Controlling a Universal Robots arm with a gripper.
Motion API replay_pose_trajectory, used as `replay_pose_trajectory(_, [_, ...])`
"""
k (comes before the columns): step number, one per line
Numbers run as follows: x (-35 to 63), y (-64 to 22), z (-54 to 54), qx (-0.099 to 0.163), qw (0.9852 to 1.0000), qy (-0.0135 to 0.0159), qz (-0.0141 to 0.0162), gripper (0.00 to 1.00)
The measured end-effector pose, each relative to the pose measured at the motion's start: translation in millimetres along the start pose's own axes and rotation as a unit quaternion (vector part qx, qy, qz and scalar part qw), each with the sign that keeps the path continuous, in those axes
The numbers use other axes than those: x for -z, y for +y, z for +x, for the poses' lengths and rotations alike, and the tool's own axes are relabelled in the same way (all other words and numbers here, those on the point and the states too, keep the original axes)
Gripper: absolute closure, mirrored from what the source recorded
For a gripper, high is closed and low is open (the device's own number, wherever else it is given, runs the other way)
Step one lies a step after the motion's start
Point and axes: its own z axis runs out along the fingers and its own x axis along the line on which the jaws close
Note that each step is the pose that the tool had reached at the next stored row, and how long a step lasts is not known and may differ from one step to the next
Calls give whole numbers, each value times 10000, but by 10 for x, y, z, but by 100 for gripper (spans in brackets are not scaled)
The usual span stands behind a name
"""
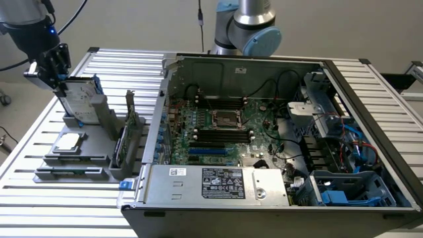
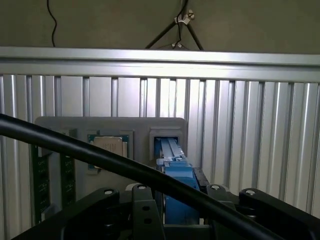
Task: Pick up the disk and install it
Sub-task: 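Pick up the disk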
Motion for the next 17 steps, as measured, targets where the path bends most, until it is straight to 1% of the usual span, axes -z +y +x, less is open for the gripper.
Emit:
replay_pose_trajectory(7, [-2, -1, -5, -1, 10000, 0, 44, 59])
replay_pose_trajectory(10, [0, -1, -6, -1, 10000, 1, 57, 59])
replay_pose_trajectory(14, [0, -1, -6, -1, 10000, 2, 64, 60])
replay_pose_trajectory(15, [0, -1, -6, -1, 10000, 2, 64, 67])
replay_pose_trajectory(17, [0, 0, -7, -1, 10000, 2, 64, 67])
